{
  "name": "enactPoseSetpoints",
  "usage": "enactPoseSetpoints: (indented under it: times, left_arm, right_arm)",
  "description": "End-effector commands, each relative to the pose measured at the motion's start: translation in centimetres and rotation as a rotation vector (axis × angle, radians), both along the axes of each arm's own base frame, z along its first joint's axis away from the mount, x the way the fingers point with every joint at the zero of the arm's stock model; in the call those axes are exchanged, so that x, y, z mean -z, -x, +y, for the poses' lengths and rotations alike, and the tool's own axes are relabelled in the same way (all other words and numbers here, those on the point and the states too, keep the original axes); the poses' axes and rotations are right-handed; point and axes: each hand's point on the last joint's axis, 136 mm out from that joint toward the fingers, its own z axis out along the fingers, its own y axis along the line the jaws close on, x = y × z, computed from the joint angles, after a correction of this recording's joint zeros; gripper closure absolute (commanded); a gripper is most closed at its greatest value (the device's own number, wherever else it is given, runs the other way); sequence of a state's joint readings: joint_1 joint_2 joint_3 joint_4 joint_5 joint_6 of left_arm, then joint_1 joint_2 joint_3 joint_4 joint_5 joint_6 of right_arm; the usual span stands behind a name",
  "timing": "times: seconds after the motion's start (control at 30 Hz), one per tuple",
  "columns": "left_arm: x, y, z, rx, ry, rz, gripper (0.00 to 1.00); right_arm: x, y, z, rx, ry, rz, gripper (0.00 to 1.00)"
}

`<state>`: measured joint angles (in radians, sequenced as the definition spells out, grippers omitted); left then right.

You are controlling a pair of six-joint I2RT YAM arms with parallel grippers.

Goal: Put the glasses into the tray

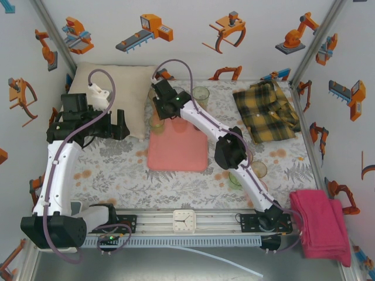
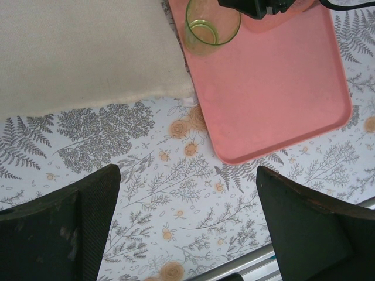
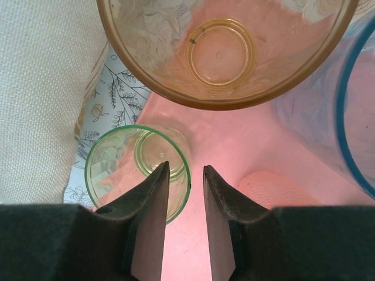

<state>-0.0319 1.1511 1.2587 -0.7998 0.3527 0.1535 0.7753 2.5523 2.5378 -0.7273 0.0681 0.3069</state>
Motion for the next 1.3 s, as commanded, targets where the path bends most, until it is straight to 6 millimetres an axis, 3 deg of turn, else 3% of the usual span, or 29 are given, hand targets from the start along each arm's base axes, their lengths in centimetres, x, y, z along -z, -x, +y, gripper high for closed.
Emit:
enactPoseSetpoints:
  times: [0.0,0.37,0.6,0.73,0.87,1.03,1.27]
  left_arm:
    - [-1.3,0.2,0.1,-0.006,0.009,-0.038,0.11]
    - [-1.6,0.3,0.1,-0.005,0.007,-0.046,0.11]
    - [-1.8,0.5,0.2,-0.001,-0.006,-0.057,0.10]
    - [-2.0,0.5,0.2,0.001,-0.008,-0.062,0.10]
    - [-2.2,0.5,0.0,0.010,-0.002,-0.063,0.10]
    - [-2.3,0.5,-0.3,0.027,0.003,-0.058,0.10]
    - [-2.2,0.9,-1.7,0.105,0.028,-0.035,0.10]
  right_arm:
    - [-5.9,0.1,-0.2,0.008,-0.085,-0.067,0.68]
    - [-9.2,1.7,-0.8,-0.019,-0.100,-0.078,0.67]
    - [-13.6,5.3,-3.1,-0.054,-0.080,-0.086,0.68]
    - [-16.1,7.9,-6.7,-0.026,-0.062,-0.094,0.68]
    - [-16.3,10.9,-11.0,0.035,-0.022,-0.055,0.68]
    - [-13.8,14.5,-17.7,0.169,0.044,0.029,0.68]
    - [-10.6,18.7,-29.6,0.476,0.060,0.087,0.70]
